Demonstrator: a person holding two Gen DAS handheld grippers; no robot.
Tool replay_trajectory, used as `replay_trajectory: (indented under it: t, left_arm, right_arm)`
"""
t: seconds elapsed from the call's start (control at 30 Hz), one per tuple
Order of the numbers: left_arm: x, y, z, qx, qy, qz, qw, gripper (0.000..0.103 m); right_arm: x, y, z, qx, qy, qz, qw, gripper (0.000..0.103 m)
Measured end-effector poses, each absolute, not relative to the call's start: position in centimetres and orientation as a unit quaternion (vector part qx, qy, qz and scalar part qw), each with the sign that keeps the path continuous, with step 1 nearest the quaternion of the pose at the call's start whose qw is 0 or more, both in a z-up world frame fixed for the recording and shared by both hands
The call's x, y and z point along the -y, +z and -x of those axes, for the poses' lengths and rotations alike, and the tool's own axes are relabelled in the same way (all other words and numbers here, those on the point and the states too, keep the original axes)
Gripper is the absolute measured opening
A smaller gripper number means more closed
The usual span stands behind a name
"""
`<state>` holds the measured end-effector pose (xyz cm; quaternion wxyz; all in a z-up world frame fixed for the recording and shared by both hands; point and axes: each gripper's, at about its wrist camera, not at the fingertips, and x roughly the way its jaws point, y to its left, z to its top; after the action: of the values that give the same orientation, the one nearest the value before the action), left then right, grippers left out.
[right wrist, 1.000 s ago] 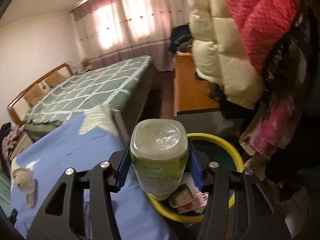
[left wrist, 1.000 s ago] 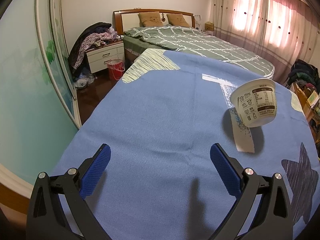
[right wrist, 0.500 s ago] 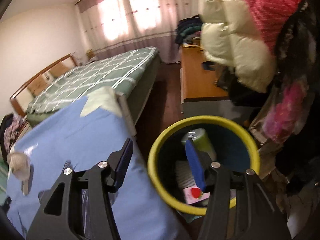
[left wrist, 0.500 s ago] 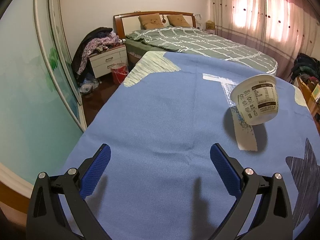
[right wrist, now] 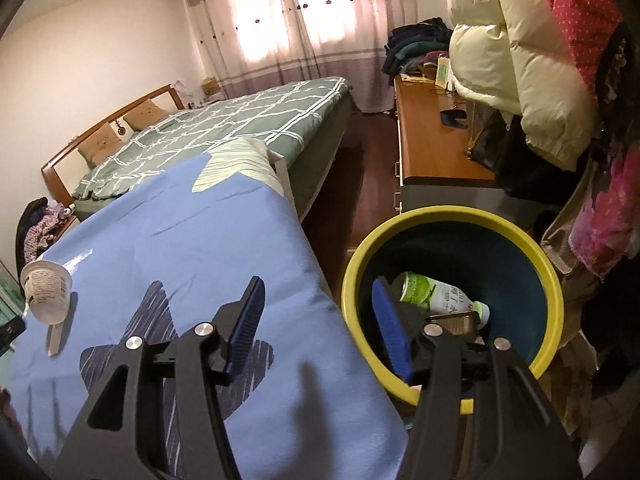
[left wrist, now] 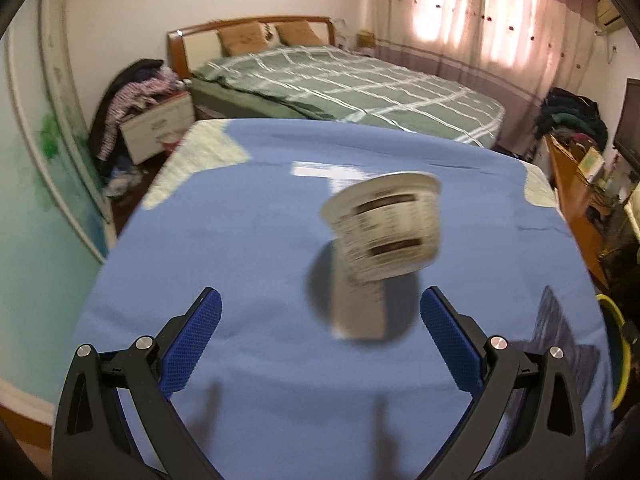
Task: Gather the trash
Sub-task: 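Grasp the white yogurt cup with the left tool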
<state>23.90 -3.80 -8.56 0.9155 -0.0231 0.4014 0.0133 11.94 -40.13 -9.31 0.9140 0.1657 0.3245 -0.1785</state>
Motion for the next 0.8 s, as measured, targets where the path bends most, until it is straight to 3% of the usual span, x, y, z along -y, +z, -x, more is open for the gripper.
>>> replay_trajectory:
  t: [0.67, 0.73, 0.8]
  left_arm:
    - [6.3, -10.3, -32.3, -0.452, 0.004, 0.046, 0.891, 0.098]
    - [6.2, -10.4, -32.6, -0.449, -0.002, 0.047, 0.892, 0.087]
    - [6.1, -10.5, -32.6, -0.449, -0.007, 0.048, 0.892, 0.084]
  right_arm:
    - [40.8, -9.7, -12.1, -0.330, -0.158, -0.192, 0.910, 0.054]
    - [40.9, -9.7, -12.1, -0.331, -0.157, -0.192, 0.910, 0.054]
    - [40.9, -9.7, -12.1, -0.332, -0.156, -0.194, 0.910, 0.054]
